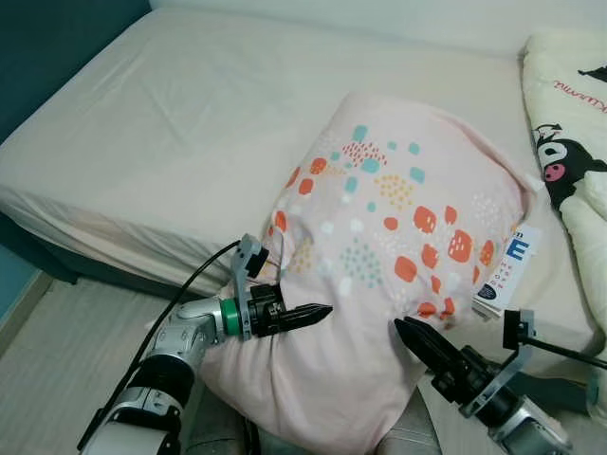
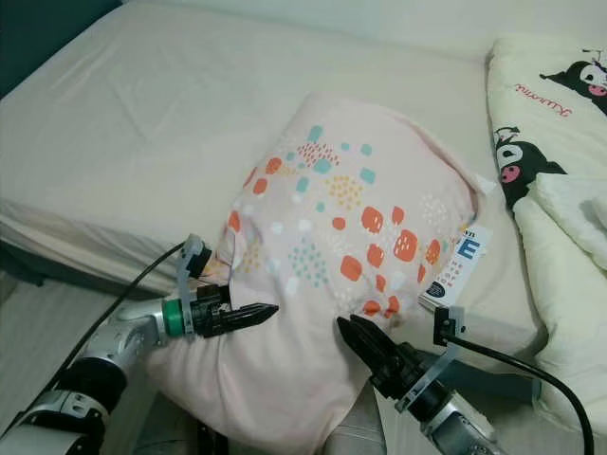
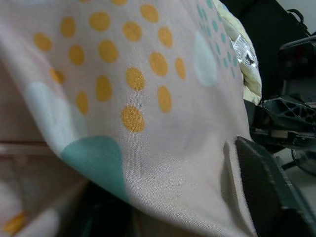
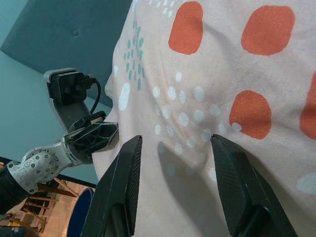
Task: Clean up the room
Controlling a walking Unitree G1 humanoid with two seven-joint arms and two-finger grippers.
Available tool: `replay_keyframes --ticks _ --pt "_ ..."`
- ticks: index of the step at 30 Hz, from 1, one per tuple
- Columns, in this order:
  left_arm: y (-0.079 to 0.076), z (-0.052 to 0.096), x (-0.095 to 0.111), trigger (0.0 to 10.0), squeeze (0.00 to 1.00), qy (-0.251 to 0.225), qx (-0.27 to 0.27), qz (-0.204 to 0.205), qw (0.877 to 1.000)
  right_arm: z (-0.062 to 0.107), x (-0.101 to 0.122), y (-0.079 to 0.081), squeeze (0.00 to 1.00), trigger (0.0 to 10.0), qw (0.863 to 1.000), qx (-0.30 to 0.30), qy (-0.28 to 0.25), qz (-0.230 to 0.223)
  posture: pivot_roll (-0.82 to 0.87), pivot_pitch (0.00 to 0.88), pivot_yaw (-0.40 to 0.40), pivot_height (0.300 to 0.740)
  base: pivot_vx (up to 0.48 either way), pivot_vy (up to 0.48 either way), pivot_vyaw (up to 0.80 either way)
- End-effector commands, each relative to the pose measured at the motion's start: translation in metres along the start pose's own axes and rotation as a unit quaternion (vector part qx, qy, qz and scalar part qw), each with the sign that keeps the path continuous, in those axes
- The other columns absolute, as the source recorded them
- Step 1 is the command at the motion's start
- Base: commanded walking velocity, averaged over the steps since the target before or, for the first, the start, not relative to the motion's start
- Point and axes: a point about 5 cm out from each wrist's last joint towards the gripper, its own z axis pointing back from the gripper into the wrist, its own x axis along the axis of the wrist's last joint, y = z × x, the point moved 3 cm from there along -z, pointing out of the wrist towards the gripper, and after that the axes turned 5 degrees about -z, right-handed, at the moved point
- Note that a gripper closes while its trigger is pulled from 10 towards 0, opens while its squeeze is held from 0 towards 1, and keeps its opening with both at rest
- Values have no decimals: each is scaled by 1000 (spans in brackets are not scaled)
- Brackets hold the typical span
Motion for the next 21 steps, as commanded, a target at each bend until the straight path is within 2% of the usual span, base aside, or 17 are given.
replay_keyframes --ticks 1,3,11,20,21 --pt "-8 -10 -8 0 0 3 -15 11 1000 2 0 0 0 10000 1000 -2 0 -4 -6 141 46 618 0 0 0" --pt "-6 -13 -2 0 0 -14 -6 0 1000 -1 -2 0 0 10000 1000 -1 4 -5 -1 142 42 618 0 0 0" --pt "-14 -14 -5 0 0 -12 -24 -11 1000 -2 -3 0 0 10000 1000 0 7 -5 3 140 38 618 0 0 0" --pt "-20 -14 -11 0 0 -10 -36 -6 999 -7 -1 -1 0 10000 1000 4 13 -2 3 139 35 618 0 0 0" --pt "-20 -15 -9 0 0 -21 -34 2 999 -8 0 -1 0 10000 1000 6 16 0 3 139 35 618 0 0 0"
